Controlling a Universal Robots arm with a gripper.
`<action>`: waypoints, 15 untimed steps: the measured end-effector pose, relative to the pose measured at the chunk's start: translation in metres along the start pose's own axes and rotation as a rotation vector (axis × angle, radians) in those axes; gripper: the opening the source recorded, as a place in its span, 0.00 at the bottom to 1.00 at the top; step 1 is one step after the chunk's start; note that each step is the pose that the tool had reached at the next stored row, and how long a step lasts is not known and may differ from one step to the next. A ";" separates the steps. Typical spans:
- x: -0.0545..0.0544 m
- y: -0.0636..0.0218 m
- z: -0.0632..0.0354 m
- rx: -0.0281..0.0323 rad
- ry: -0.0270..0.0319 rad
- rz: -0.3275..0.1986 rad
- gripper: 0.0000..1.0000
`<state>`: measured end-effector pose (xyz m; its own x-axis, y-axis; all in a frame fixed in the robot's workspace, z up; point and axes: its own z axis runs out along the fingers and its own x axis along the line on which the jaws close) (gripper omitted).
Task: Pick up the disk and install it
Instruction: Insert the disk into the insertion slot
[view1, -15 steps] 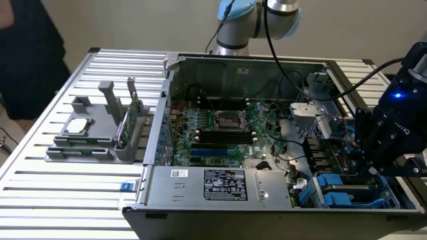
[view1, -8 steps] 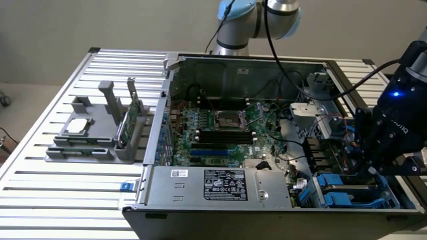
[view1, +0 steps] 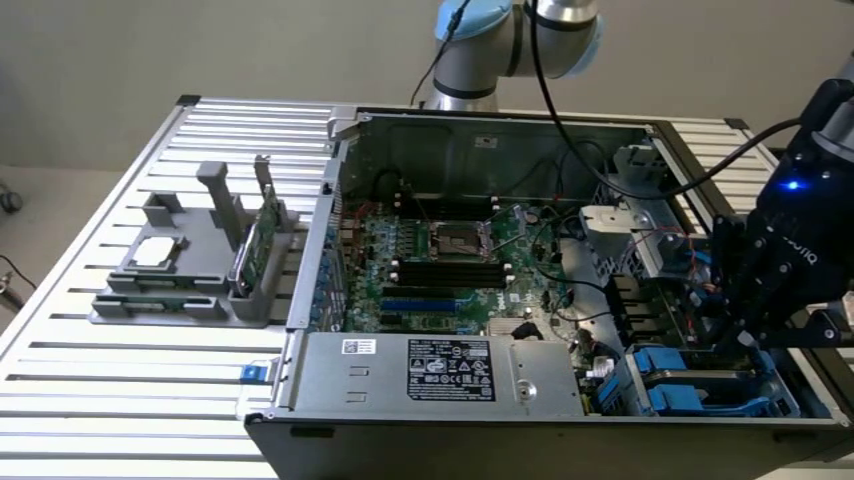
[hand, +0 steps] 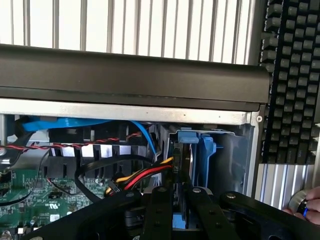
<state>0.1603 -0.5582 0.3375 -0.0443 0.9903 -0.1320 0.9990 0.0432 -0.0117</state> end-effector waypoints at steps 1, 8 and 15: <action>0.000 0.0001 0.0000 0.0008 0.0000 0.000 0.17; -0.001 0.0001 0.0001 0.0056 0.0001 0.001 0.17; -0.001 0.0001 0.0000 0.0098 0.0003 0.002 0.17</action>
<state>0.1605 -0.5592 0.3375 -0.0426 0.9904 -0.1317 0.9990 0.0401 -0.0212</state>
